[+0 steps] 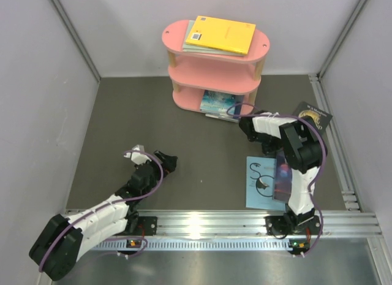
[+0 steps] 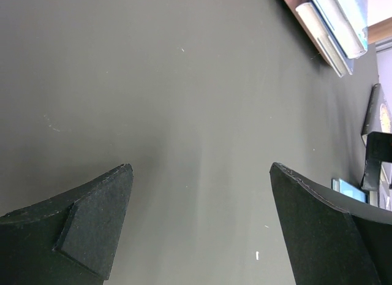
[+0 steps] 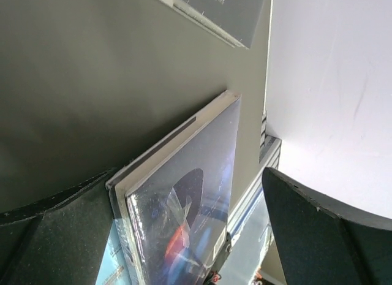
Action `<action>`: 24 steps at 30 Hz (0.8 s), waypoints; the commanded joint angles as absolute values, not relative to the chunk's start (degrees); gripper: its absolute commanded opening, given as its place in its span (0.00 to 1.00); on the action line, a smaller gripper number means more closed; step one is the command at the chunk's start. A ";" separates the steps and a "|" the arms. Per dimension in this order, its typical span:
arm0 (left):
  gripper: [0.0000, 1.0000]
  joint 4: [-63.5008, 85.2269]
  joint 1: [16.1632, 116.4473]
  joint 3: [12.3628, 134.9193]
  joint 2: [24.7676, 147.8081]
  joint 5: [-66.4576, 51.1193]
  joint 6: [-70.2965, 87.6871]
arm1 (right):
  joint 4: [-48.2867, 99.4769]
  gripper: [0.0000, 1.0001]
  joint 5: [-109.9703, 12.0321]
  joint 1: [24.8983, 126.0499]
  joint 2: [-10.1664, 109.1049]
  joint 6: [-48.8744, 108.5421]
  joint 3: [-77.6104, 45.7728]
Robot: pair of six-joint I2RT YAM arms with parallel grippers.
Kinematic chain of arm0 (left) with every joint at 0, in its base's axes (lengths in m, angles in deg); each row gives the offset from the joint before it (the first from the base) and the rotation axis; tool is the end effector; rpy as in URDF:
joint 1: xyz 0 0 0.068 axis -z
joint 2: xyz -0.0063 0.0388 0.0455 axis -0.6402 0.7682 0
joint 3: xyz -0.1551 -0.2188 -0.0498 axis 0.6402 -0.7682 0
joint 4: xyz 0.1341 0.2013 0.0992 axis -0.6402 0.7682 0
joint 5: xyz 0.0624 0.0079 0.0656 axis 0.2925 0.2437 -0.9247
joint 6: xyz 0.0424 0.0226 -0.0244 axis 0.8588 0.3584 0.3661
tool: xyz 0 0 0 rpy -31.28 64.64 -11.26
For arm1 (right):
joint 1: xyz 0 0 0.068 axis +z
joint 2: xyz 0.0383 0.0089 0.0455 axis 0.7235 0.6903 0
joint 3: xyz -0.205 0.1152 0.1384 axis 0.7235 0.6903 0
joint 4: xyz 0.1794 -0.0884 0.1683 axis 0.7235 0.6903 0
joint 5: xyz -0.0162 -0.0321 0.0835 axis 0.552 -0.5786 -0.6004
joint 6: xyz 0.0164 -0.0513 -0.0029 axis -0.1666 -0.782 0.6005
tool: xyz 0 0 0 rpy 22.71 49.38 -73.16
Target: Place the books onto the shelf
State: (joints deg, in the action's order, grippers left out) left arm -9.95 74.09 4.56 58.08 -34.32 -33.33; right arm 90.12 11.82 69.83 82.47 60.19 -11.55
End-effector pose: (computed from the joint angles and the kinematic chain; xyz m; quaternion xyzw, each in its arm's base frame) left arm 0.1375 -0.0802 0.1408 -0.2257 0.7878 -0.2921 0.4931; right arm 0.3038 0.1008 0.1413 0.0360 0.8854 -0.4518 0.1028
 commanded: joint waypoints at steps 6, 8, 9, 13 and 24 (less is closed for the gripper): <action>0.99 -12.87 74.26 -1.87 58.52 -35.00 -32.11 | 84.77 0.47 2.27 73.15 84.05 57.65 -7.26; 0.99 -12.87 74.26 -1.87 58.43 -35.00 -32.11 | 84.33 0.18 1.65 73.33 85.71 56.95 -7.61; 0.99 -12.79 74.17 -1.96 58.52 -35.09 -32.11 | 84.41 0.08 1.56 73.33 86.42 57.03 -7.87; 0.99 -12.79 74.17 -1.96 58.43 -35.09 -32.20 | 84.85 0.00 2.62 73.77 87.13 57.56 -8.84; 0.99 -12.52 74.17 -1.96 58.52 -35.00 -32.37 | 101.45 0.00 8.24 82.01 69.21 63.10 -20.69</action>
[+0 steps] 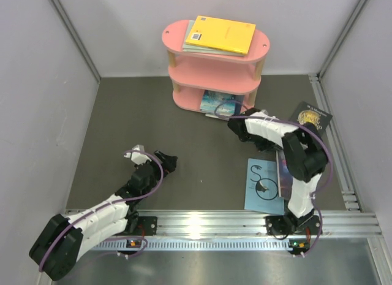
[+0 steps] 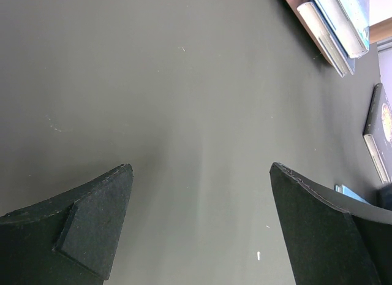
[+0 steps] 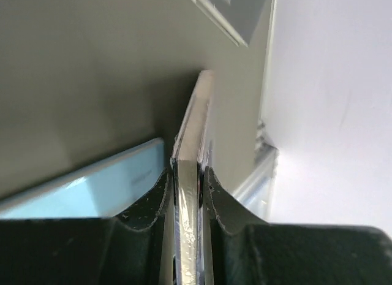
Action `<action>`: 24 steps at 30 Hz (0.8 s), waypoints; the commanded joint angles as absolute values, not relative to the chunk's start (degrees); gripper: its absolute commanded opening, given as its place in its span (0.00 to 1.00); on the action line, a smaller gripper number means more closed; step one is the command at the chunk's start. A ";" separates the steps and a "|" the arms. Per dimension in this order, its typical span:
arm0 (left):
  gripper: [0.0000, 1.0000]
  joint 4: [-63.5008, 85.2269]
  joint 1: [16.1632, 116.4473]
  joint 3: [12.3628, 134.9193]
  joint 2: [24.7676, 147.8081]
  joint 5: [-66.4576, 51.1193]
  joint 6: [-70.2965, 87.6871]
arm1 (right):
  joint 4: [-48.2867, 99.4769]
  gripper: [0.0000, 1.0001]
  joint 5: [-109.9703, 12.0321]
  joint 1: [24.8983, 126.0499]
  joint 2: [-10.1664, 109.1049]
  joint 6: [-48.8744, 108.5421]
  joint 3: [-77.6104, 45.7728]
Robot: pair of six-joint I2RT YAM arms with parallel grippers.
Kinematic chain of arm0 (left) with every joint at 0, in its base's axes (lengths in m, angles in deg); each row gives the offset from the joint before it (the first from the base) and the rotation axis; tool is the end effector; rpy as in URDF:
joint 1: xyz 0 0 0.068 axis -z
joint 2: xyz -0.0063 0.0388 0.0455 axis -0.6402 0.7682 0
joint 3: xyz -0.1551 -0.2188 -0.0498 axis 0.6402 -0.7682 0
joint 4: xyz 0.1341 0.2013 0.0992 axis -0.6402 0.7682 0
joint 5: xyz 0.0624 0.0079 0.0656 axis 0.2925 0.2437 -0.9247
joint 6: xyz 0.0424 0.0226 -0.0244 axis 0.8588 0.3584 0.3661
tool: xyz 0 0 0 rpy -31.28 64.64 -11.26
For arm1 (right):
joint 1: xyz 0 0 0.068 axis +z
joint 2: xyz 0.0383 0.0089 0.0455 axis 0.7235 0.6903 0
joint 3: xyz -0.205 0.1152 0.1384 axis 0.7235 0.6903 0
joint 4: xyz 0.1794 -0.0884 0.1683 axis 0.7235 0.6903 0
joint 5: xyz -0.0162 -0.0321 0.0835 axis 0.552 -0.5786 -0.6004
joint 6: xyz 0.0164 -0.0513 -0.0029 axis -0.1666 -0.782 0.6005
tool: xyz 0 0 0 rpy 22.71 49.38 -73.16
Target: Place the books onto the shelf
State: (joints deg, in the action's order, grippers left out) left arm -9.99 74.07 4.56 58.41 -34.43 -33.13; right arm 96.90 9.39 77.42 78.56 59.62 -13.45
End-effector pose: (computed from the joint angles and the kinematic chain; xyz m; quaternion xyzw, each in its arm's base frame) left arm 0.1377 -0.0802 0.1401 -0.2248 0.7894 -0.2889 0.4928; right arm 0.2811 0.1371 0.1705 -0.0273 0.8937 -0.4336 0.1120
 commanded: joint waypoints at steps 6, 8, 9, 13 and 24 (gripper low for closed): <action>0.99 -11.64 74.08 -1.78 57.91 -34.39 -32.72 | 104.28 0.00 5.54 87.12 58.14 62.93 -29.31; 0.99 -12.25 74.17 -1.78 57.29 -32.55 -32.11 | 103.14 0.00 3.42 87.74 53.85 61.96 -30.02; 0.99 -13.04 74.08 -1.78 57.29 -31.15 -31.76 | 100.87 0.00 -0.07 88.53 52.25 61.17 -29.67; 0.99 -16.73 74.26 -0.20 58.42 -21.84 -30.70 | 90.68 0.00 -14.14 90.38 43.47 57.48 -26.17; 0.99 -34.92 78.65 8.85 71.25 -6.70 -32.99 | 70.54 0.00 -41.05 90.38 23.94 58.00 -13.42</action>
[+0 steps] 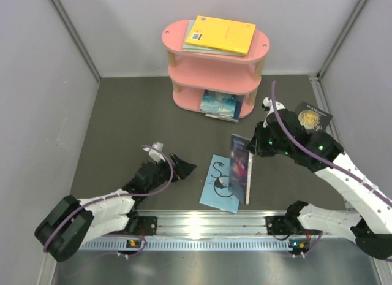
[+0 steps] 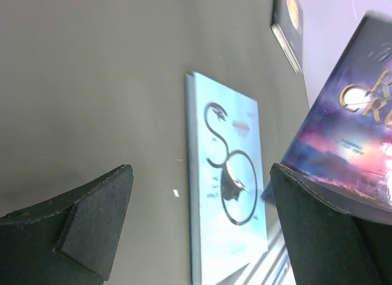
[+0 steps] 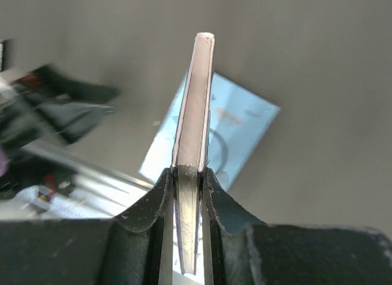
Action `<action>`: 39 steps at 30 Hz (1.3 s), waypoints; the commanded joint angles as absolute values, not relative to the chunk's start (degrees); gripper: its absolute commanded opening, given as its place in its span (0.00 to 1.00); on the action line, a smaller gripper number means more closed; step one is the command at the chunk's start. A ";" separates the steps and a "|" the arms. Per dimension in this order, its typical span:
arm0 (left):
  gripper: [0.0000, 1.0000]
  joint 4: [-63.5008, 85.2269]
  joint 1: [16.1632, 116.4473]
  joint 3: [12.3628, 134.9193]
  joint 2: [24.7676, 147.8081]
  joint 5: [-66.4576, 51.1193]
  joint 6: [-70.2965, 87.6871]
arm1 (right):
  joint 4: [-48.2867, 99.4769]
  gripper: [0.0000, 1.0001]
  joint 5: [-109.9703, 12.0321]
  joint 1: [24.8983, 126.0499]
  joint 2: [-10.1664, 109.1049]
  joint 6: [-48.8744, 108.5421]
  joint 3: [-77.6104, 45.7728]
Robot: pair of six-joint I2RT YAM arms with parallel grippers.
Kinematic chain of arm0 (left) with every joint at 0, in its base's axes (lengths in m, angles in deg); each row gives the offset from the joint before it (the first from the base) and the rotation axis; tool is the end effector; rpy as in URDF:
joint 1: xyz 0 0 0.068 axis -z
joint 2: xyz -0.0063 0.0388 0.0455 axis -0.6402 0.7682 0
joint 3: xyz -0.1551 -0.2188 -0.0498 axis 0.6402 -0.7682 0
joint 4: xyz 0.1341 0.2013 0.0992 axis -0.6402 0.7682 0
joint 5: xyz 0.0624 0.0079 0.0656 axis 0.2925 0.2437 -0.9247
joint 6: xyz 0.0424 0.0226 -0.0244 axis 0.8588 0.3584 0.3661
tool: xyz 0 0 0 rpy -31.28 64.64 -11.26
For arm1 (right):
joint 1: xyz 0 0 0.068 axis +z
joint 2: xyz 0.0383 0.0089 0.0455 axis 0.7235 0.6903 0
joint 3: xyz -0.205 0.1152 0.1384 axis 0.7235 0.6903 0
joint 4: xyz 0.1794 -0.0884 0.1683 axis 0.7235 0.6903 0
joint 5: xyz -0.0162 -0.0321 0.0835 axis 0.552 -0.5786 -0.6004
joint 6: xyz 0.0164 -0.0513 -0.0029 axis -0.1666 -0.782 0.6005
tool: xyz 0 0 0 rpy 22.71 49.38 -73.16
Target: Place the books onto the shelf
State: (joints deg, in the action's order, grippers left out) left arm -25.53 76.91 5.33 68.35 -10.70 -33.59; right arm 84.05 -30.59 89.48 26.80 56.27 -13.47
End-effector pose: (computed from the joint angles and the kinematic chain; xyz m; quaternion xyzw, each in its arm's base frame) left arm 0.1394 -0.1096 0.1459 -0.0881 0.7887 -0.4585 0.4000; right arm 0.1369 0.1191 0.3828 -0.0428 0.9171 0.1714 0.3573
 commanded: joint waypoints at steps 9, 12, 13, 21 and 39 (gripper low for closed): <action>0.99 -64.78 80.94 10.26 96.11 1.20 -41.31 | 61.86 0.00 -48.69 88.45 18.49 60.54 -10.71; 0.99 -81.82 80.85 10.00 105.78 5.24 -46.32 | 53.78 0.00 -55.88 84.24 16.91 64.40 -3.69; 0.99 -84.39 80.76 10.26 109.72 6.47 -47.91 | 51.13 0.00 -58.01 82.92 16.30 65.37 -1.83; 0.99 -84.15 81.82 7.46 104.95 5.35 -45.56 | 44.33 0.00 -70.94 68.77 15.15 67.93 4.87; 0.98 -76.79 78.74 -1.78 85.63 -2.13 -44.33 | 46.71 0.00 -75.60 59.10 15.67 69.07 5.49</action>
